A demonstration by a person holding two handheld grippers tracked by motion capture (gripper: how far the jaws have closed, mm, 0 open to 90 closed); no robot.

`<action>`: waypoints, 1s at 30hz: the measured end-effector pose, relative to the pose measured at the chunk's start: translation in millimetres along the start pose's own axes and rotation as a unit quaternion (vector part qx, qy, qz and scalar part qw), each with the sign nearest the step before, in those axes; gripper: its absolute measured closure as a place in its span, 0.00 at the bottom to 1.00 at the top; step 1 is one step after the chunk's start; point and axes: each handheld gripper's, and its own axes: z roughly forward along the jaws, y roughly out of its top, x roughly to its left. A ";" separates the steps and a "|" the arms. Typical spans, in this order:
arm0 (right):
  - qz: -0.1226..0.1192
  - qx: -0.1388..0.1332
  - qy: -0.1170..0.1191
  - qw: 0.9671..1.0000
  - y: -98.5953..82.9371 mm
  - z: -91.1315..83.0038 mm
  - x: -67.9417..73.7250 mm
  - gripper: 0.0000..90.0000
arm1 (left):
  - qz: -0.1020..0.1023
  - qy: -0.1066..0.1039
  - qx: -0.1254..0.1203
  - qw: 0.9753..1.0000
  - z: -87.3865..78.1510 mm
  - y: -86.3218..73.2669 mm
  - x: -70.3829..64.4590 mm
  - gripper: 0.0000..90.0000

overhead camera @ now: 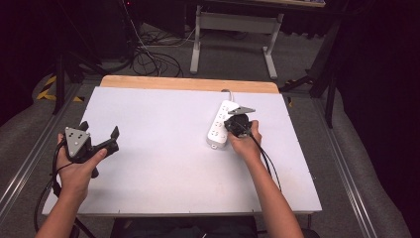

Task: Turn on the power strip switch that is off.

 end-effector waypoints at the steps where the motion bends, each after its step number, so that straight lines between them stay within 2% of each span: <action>1: -0.002 0.001 -0.001 1.000 0.0 -0.2 0.3 1.00 | 0.001 0.001 0.001 1.000 0.4 -0.1 0.1 0.08; 10: 0.002 0.001 0.001 1.000 0.5 0.0 -0.3 1.00 | 0.001 0.002 0.002 1.000 0.1 -0.3 0.2 0.08; 13: 0.006 0.006 0.006 1.000 2.0 -0.2 -1.9 1.00 | 0.000 0.002 0.003 1.000 0.5 -0.5 -0.1 0.08; 16: 0.021 0.011 0.021 1.000 2.3 -1.4 -6.5 1.00 | 0.000 0.000 0.004 1.000 0.8 -0.5 0.1 0.08; 30: 0.018 0.009 0.019 1.000 2.8 -2.6 -5.9 1.00 | -0.004 0.001 0.004 1.000 1.1 -0.8 0.1 0.08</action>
